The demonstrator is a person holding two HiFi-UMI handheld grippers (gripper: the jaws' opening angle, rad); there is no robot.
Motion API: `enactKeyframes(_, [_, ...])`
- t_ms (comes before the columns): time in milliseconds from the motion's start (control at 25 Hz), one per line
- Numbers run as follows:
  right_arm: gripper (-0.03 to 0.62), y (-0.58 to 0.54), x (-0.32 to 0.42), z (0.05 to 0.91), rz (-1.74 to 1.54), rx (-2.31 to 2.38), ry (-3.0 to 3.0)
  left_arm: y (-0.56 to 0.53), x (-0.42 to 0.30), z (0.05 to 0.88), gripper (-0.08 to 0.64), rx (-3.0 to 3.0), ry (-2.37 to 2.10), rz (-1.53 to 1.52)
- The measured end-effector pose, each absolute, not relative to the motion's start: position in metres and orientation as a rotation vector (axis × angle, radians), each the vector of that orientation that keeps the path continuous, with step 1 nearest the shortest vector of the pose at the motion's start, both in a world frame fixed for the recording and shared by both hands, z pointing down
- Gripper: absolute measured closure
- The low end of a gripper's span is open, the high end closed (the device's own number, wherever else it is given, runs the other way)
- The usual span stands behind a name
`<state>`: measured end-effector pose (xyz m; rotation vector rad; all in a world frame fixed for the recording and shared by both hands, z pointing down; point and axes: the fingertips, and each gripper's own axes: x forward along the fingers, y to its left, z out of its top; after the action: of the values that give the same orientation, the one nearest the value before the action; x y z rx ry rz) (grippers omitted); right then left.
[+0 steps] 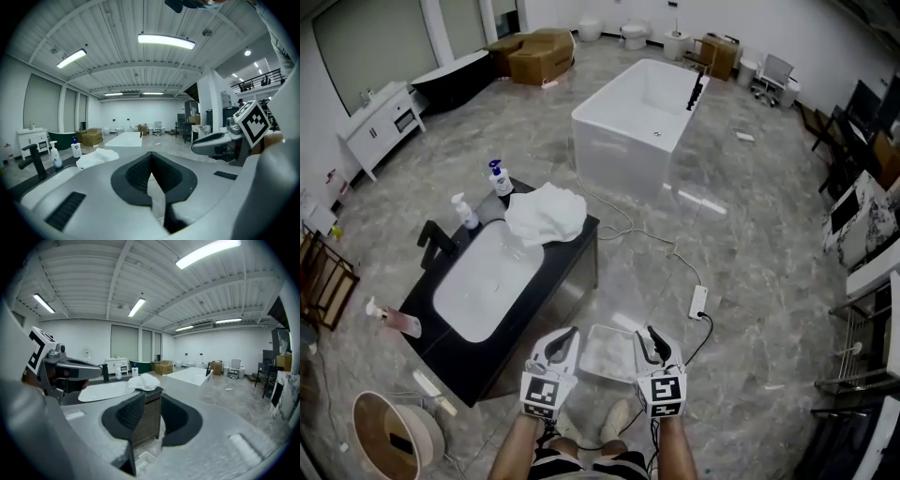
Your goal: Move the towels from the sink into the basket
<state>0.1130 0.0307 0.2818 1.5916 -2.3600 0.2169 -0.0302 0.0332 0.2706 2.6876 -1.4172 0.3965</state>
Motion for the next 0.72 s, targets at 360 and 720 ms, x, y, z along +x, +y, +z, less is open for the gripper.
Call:
enactKeyframes(360, [0.551,0.076,0.125,0.232,0.137,1.605,-2.395,0.075,-0.037,0.225,0.551,2.67,-1.515,0.357])
enactKeyframes(720, [0.591,0.105,0.138,0.231,0.137,1.599,-2.403,0.103,-0.029,0.218,0.551,2.664,-1.546,0.346])
